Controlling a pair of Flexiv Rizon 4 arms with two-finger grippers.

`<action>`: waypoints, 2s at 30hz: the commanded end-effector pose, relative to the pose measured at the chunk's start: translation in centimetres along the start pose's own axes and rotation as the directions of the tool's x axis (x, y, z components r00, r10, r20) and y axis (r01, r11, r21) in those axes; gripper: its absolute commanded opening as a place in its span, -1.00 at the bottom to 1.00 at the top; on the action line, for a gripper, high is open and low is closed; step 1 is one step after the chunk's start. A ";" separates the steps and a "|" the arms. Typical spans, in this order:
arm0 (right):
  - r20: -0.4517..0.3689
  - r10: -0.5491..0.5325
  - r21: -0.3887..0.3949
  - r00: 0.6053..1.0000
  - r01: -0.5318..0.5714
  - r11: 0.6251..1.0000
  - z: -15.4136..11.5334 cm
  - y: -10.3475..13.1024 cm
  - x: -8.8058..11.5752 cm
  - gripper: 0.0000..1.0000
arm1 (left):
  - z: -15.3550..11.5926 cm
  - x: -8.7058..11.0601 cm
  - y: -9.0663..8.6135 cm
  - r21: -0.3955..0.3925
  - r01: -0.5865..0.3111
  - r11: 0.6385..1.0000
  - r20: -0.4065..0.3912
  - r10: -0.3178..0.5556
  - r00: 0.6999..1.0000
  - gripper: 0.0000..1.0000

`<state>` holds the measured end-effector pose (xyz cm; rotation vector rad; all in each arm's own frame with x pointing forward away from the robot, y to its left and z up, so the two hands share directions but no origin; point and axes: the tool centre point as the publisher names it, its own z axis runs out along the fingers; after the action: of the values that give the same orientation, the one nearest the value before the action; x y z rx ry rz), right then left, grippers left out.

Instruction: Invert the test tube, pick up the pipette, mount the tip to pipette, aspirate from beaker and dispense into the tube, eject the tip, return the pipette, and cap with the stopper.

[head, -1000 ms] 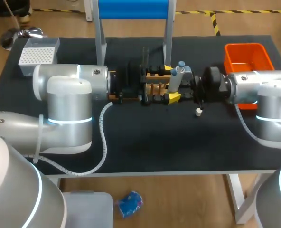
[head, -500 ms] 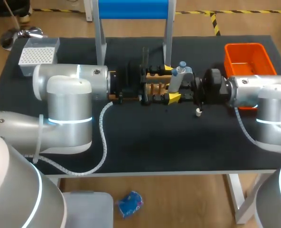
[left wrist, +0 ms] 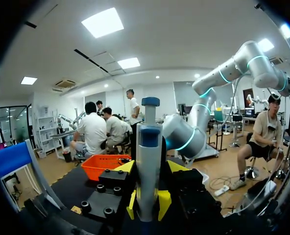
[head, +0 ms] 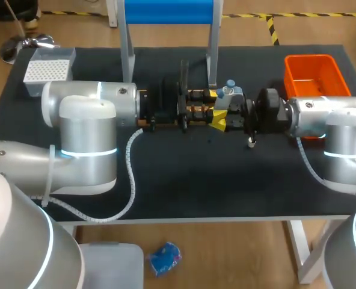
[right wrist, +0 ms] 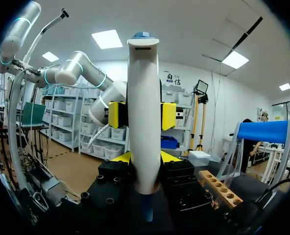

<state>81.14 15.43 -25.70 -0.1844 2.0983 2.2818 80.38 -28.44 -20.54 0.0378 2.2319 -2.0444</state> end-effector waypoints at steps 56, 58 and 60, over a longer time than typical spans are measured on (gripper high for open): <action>0.195 -0.078 0.201 0.978 0.038 0.979 -11.5 0.6 -10.1 1.00 | 0.2 0.3 0.1 0.002 -0.001 1.000 0.004 0.001 1.000 -1.00; 0.195 -0.078 0.201 0.978 0.038 0.979 -11.5 0.6 -10.1 1.00 | 0.2 0.3 0.1 0.002 -0.001 1.000 0.004 0.001 1.000 -1.00; 0.195 -0.078 0.201 0.978 0.038 0.979 -11.5 0.6 -10.1 1.00 | 0.2 0.3 0.1 0.002 -0.001 1.000 0.004 0.001 1.000 -1.00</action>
<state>91.73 4.46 -24.86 -0.0050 2.1619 1.9519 80.26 -28.54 -20.59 0.0394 2.2338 -2.0455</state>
